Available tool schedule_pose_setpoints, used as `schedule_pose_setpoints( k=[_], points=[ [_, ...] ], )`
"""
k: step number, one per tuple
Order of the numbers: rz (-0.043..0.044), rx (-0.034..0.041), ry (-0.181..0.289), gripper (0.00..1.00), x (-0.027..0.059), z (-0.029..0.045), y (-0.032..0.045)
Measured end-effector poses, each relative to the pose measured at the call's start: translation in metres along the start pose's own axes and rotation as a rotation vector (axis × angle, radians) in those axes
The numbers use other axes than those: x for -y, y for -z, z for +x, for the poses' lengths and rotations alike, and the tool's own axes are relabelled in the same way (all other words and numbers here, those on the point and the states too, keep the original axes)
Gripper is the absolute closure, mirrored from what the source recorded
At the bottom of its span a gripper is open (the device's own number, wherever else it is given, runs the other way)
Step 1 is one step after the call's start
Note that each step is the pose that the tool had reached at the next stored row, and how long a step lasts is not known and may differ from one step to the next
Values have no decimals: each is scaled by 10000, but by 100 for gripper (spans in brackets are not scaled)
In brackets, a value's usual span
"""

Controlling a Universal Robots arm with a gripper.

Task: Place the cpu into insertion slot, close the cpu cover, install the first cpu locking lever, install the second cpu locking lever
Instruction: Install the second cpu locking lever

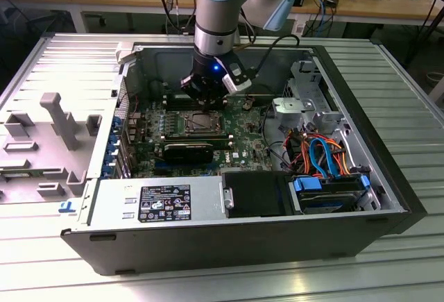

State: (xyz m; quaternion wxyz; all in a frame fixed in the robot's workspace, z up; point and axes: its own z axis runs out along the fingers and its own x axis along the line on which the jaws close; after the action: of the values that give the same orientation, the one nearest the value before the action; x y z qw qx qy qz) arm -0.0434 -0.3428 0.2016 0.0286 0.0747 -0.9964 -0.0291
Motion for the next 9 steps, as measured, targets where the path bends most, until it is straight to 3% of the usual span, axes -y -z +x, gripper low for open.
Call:
schedule_pose_setpoints(
  k=[9],
  points=[
    [0,0,0,89,0,0,0]
  ],
)
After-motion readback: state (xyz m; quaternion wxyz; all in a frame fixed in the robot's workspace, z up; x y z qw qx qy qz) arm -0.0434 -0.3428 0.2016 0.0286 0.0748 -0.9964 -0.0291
